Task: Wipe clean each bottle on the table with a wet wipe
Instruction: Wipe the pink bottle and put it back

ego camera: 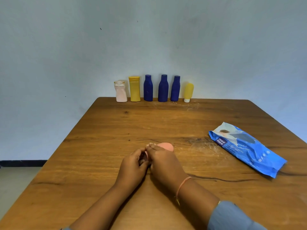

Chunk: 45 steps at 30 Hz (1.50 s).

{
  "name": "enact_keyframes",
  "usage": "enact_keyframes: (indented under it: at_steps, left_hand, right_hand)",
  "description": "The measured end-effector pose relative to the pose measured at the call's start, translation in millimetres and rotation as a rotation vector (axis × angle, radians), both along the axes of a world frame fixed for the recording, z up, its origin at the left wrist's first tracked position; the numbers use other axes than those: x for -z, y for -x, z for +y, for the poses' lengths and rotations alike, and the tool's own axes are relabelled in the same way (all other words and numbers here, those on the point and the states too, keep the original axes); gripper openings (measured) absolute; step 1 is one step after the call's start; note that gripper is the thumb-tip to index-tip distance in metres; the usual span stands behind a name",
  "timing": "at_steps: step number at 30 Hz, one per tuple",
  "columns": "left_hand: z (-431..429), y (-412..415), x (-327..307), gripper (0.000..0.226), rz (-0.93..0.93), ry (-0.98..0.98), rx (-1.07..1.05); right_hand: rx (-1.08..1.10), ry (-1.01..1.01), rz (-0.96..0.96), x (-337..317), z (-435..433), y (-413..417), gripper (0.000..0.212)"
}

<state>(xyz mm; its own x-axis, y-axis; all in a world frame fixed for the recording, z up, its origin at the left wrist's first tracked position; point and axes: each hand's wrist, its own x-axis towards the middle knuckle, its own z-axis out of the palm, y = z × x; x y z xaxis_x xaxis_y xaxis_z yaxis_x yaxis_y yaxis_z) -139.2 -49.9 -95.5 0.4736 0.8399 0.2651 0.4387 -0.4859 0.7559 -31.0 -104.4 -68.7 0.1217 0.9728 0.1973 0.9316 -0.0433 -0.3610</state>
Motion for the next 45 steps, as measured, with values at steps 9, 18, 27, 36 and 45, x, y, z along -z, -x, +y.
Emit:
enact_keyframes:
  at_steps: [9, 18, 27, 36, 45]
  left_hand:
    - [4, -2, 7, 0.045, -0.01, 0.008, -0.023]
    - [0, -1, -1, 0.027, -0.04, 0.021, -0.026]
    - [-1, -5, -2, 0.041, -0.092, 0.084, -0.031]
    - [0, -2, -3, 0.03, -0.079, 0.106, -0.014]
    - [-1, -5, -2, 0.036, -0.147, 0.16, -0.026]
  right_hand:
    - [0.288, 0.104, -0.003, 4, 2, -55, 0.043]
    - [-0.009, -0.084, 0.047, 5, -3, 21, 0.05]
    - [0.24, 0.012, -0.016, 10, 0, -41, 0.057]
    - [0.058, -0.226, -0.022, 24, -1, 21, 0.049]
    - [0.315, -0.033, 0.146, 1, -2, -54, 0.041]
